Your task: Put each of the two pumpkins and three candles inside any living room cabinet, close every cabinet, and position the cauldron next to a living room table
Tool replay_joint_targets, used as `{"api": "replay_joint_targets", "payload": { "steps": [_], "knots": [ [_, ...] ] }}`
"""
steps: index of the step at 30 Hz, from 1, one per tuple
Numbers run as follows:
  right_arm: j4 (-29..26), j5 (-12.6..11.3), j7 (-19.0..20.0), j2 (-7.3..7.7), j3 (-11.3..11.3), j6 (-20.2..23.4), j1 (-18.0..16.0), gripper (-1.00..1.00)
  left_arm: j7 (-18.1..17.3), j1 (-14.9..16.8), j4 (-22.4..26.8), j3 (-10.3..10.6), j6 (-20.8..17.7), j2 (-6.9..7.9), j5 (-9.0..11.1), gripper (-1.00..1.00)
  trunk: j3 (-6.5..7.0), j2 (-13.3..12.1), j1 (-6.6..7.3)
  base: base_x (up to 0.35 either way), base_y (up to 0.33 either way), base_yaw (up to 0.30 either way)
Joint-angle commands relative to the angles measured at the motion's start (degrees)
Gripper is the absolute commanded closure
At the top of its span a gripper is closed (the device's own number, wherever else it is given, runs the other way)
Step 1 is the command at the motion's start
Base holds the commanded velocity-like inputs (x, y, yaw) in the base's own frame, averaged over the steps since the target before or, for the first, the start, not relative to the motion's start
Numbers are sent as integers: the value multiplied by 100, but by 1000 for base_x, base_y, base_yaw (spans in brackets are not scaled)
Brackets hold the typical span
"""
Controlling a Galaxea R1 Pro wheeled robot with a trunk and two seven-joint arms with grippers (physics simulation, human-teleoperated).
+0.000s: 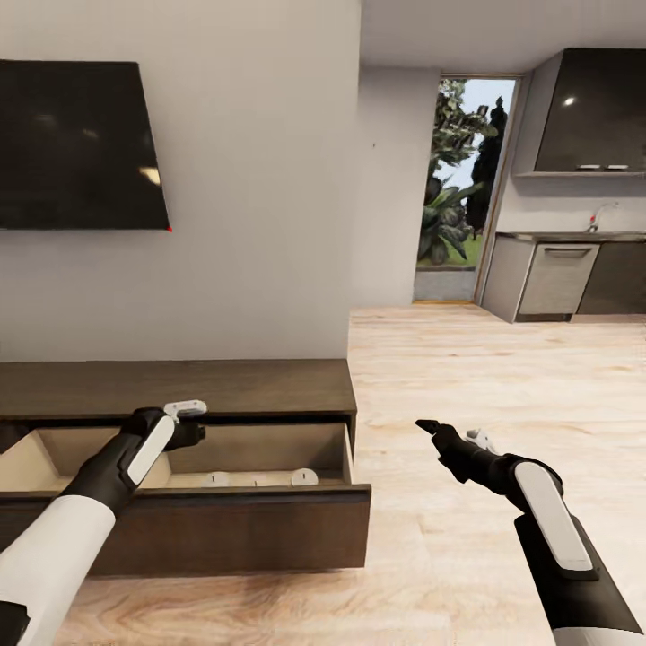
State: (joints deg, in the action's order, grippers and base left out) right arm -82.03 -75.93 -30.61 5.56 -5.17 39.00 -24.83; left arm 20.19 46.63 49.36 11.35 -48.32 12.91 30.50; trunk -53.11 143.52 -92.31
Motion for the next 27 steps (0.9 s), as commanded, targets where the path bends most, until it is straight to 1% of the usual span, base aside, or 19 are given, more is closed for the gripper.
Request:
{"api": "replay_joint_targets", "payload": {
  "steps": [1, 11, 21, 23, 27],
  "knots": [
    [-7, -75, -58, 3, -3, 10, -4, -100, 55, 4, 17, 25, -14, 8, 61, -100, 17, 1, 7, -338, 0, 0],
    [8, -123, -52, -16, 14, 11, -4, -100, 51, 4, 53, 16, -36, 17, 69, -100, 238, -12, 33, -338, 16, 0],
    [51, -112, -52, -9, 44, 11, -4, -100, 43, 4, 54, 10, -77, 18, 89, -100, 460, -26, 58, -337, 123, 0],
    [67, -86, -52, -23, 133, 7, -4, -100, 25, 4, 51, 9, -79, 18, 101, -100, 504, -28, 64, -333, 154, 0],
    [89, -51, -54, -38, 555, -35, -7, -100, 2, 4, 49, 8, -80, 15, 111, -100, 576, -188, 151, -332, 157, 0]
  ]
}}
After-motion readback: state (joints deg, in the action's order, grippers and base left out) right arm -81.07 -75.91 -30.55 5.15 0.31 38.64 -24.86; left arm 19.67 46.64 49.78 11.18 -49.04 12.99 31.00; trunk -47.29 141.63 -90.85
